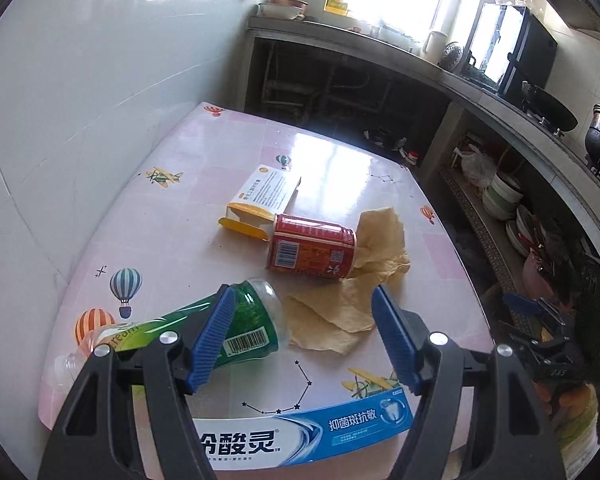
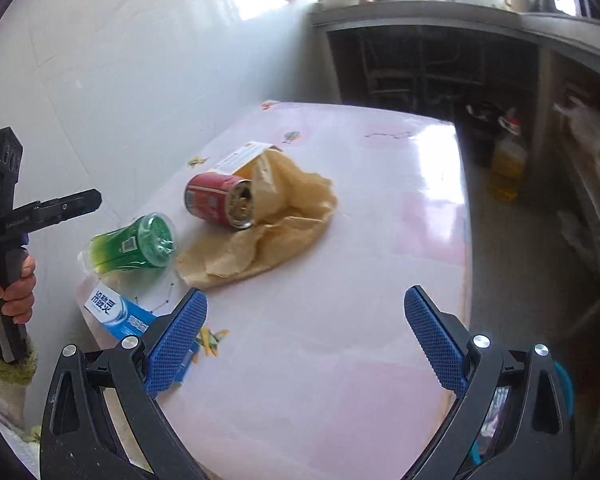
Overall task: Collect trash
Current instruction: 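Return the right gripper to the table and grasp the crumpled tan paper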
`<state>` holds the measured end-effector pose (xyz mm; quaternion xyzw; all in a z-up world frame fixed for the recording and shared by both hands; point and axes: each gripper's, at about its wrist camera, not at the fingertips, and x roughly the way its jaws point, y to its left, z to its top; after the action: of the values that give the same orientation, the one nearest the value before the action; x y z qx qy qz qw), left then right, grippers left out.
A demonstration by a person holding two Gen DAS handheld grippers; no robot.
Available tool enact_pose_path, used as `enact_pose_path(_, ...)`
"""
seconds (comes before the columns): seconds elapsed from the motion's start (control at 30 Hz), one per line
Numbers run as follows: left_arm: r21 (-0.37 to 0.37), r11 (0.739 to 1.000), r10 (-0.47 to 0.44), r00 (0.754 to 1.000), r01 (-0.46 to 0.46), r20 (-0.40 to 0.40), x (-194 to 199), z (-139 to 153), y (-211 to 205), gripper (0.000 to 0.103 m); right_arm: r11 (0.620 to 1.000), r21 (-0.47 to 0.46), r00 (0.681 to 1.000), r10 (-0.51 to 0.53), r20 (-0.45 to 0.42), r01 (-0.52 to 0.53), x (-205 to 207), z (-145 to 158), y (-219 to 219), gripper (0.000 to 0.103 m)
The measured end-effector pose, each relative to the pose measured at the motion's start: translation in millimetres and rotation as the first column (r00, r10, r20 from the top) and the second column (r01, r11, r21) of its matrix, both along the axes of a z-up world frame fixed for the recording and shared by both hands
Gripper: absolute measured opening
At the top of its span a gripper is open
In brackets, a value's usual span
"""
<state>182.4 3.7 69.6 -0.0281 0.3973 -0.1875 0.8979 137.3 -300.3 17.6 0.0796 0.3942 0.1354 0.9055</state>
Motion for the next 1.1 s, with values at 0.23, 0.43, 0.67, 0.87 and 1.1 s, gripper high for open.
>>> enact_pose_path(0.23,-0.036,0.999,-0.005,1.0,0.004,-0.028,6,-4,16,0.069,0.986,-0.1,0.991,0.131,-0.032,-0.133,64,-15,50,0.095)
enact_pose_path(0.43,-0.054,0.999,-0.008,0.999,0.006,-0.039,9,-6,23,0.07,0.964,-0.175,0.978,0.19,-0.082,-0.202,98,-35,74,0.095)
enact_pose_path(0.67,-0.063,0.998,-0.024,0.998,0.02,-0.061,17,-12,24,0.071,0.929,-0.283,0.968,0.205,-0.145,-0.239,113,-64,95,0.095)
enact_pose_path(0.87,-0.054,0.998,-0.033,0.997,0.029,-0.073,21,-14,19,0.071,0.943,-0.246,0.97,0.189,-0.153,-0.222,110,-74,90,0.077)
enact_pose_path(1.1,-0.045,0.998,-0.048,0.996,0.044,-0.078,19,-15,7,0.071,0.962,-0.223,0.982,0.127,-0.142,-0.157,97,-68,69,0.032)
